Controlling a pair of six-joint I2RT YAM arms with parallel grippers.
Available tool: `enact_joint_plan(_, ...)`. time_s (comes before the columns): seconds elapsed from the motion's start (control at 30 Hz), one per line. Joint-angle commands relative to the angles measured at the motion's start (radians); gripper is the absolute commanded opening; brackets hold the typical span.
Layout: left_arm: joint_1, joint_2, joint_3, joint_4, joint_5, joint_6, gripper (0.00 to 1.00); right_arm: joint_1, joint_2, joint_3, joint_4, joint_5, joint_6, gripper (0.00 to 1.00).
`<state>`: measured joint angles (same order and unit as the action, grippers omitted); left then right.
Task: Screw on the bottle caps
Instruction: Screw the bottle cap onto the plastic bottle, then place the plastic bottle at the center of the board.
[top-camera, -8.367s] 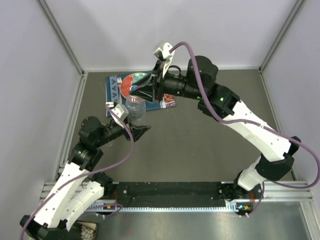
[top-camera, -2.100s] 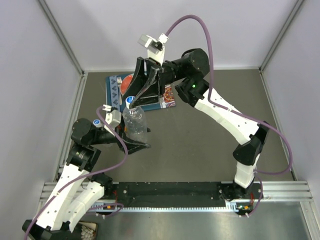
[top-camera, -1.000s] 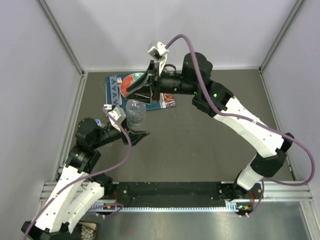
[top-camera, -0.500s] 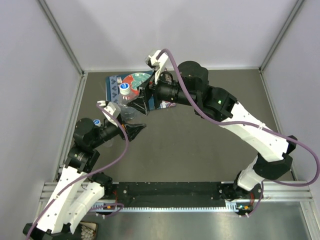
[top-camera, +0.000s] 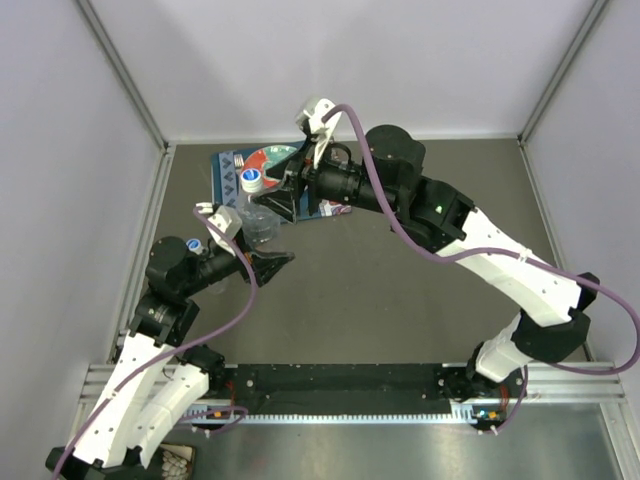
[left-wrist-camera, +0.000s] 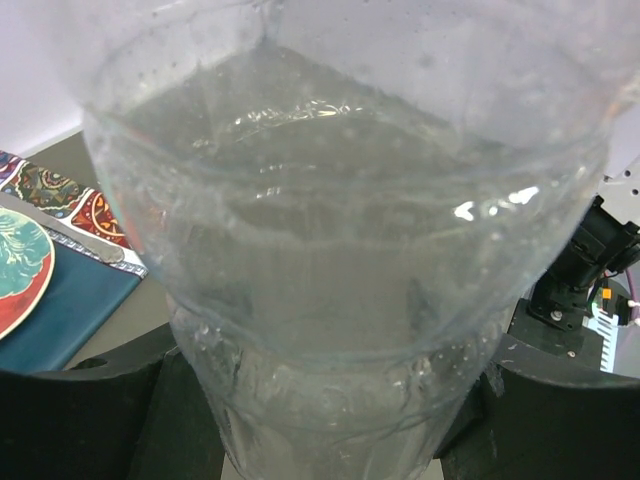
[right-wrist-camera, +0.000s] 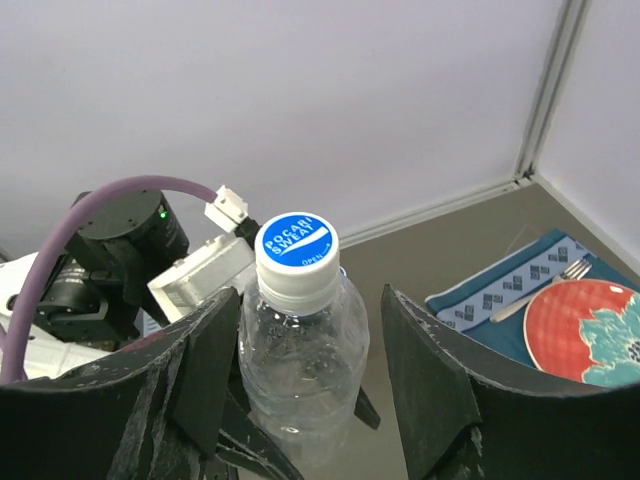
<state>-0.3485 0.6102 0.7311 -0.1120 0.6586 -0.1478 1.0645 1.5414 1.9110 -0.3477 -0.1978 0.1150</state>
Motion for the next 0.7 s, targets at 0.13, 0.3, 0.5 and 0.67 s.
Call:
enact_joint_plan(0.13, 0.002, -0.018, 0.001, 0.060, 0.023, -0.001, 0.00, 0.006, 0.052, 0.048, 0.087, -0.106, 0.020, 0.45)
enact_joint_plan(0.3, 0.002, -0.015, 0.011, 0.061, 0.030, -0.003, 0.00, 0.006, 0.071, 0.043, 0.085, -0.140, 0.043, 0.40)
enact_joint_plan(0.5, 0.003, -0.017, -0.002, 0.034, 0.052, 0.034, 0.00, 0.006, 0.066, 0.004, 0.110, -0.152, 0.031, 0.06)
enact_joint_plan(0.67, 0.003, 0.009, 0.073, -0.078, -0.013, 0.096, 0.52, 0.005, -0.002, -0.096, 0.110, -0.053, -0.044, 0.00)
